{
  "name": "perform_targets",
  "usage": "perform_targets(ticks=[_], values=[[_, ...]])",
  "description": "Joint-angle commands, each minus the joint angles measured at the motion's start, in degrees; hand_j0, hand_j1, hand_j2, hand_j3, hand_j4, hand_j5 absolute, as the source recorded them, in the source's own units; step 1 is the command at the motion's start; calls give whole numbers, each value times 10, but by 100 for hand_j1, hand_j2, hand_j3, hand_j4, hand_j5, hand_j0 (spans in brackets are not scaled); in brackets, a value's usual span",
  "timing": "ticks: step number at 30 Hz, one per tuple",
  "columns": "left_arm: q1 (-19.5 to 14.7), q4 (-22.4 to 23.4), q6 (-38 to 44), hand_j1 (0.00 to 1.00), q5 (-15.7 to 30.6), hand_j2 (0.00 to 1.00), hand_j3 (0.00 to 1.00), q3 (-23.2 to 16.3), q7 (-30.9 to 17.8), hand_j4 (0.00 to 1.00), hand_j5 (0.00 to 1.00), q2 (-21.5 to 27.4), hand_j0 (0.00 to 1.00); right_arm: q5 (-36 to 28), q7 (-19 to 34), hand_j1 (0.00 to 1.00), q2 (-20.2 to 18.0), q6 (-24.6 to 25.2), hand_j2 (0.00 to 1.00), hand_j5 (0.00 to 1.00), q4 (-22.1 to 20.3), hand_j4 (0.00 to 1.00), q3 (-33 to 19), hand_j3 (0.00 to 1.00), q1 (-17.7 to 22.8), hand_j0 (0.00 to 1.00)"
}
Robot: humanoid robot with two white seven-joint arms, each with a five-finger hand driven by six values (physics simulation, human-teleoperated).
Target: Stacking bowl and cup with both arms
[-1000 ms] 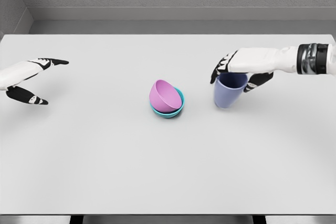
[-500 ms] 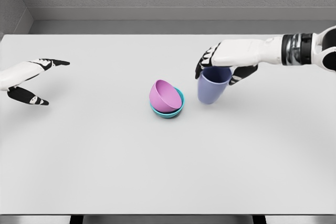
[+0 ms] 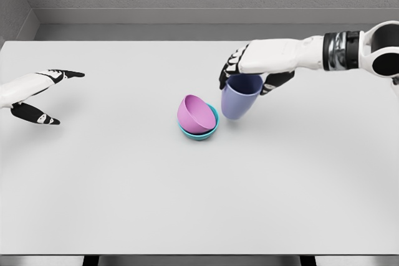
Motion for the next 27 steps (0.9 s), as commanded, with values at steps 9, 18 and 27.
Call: perform_targets(ticks=[9,18,27], values=[[0,0,2,100,3,100,100,0,0,100,100,-3,100,-4,0,70,24,2,70,70,-10,70,7,70,-14,70],[-1,0,2,100,3,100,100,0,0,100,100,-3,100,-5,0,70,31,2,70,70,-10,70,12,70,-18,70],[-4,0,2,100,-9,100,100,0,0,100,100,-3,100,-8,0,71,33,2,71,71,-11,71,11,71,-18,71]])
